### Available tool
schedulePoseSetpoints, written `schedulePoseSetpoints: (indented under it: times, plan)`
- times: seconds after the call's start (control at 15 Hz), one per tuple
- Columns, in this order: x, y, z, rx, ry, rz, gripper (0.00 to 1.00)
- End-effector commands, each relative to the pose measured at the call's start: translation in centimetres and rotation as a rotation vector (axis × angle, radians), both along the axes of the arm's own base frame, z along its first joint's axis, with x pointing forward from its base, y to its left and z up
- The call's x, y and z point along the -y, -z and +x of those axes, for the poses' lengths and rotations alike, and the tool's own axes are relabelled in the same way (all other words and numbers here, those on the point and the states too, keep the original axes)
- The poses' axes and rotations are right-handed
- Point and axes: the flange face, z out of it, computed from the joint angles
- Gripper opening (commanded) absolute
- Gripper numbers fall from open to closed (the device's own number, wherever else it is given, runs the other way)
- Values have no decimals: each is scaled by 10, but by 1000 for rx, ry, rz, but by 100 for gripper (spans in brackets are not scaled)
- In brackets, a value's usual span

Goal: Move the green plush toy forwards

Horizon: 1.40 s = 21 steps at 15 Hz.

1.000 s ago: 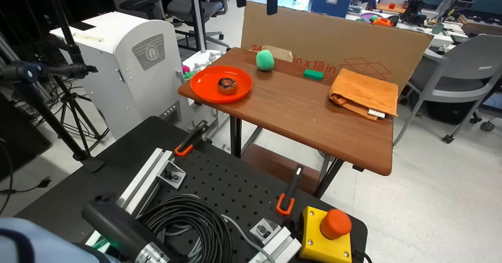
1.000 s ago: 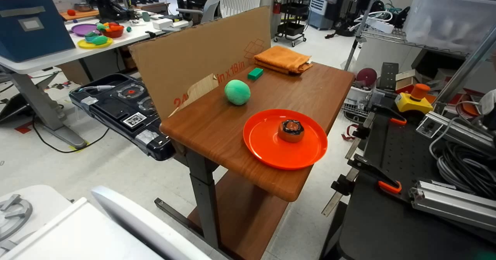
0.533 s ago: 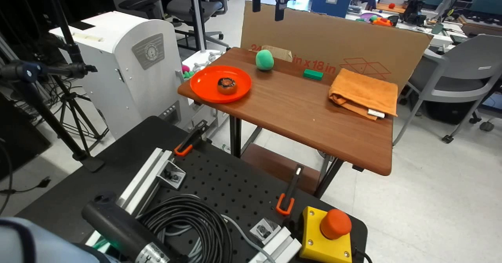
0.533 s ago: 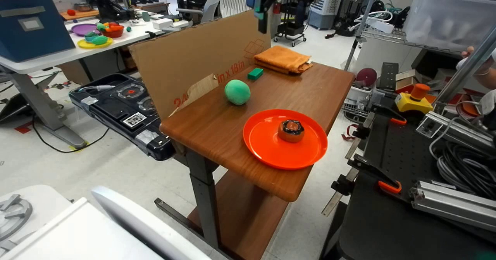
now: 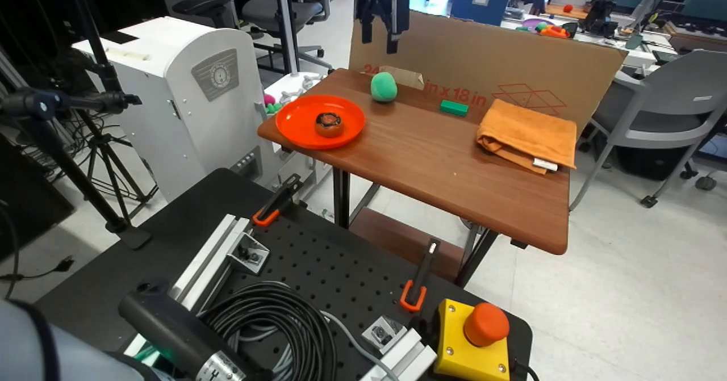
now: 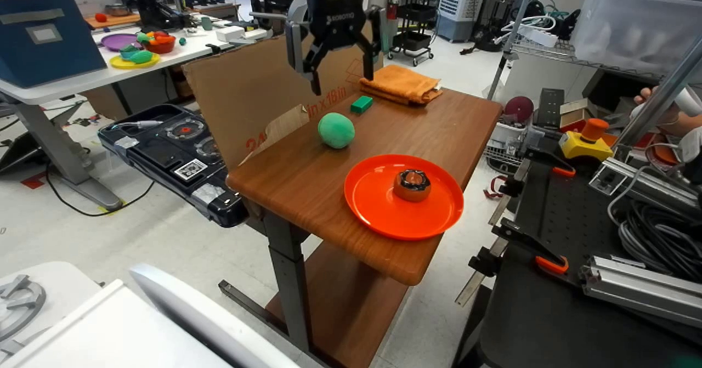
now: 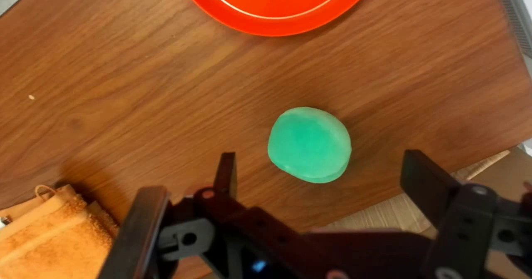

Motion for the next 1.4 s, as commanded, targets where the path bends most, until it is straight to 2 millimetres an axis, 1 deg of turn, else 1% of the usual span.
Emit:
schedulePoseSetpoints:
  times: [0.0, 0.13, 0.27, 0.4, 0.8, 0.87, 0.93, 1.13, 1.2, 1.33]
  plan:
    - [-13, 15, 29, -40, 39, -19, 100]
    - [-12, 29, 39, -66, 59, -43, 100]
    - [-7, 47, 48, -107, 89, -61, 100]
    - [-3, 60, 53, -144, 108, -68, 100]
    - [-8, 94, 63, -216, 133, -89, 100]
    - [-7, 99, 64, -218, 142, -94, 75]
    - [-6, 102, 67, -211, 150, -84, 72]
    - [-3, 107, 70, -215, 163, -98, 49]
    - [-5, 106, 70, -214, 159, -99, 40]
    - [-9, 97, 66, -230, 143, -84, 28]
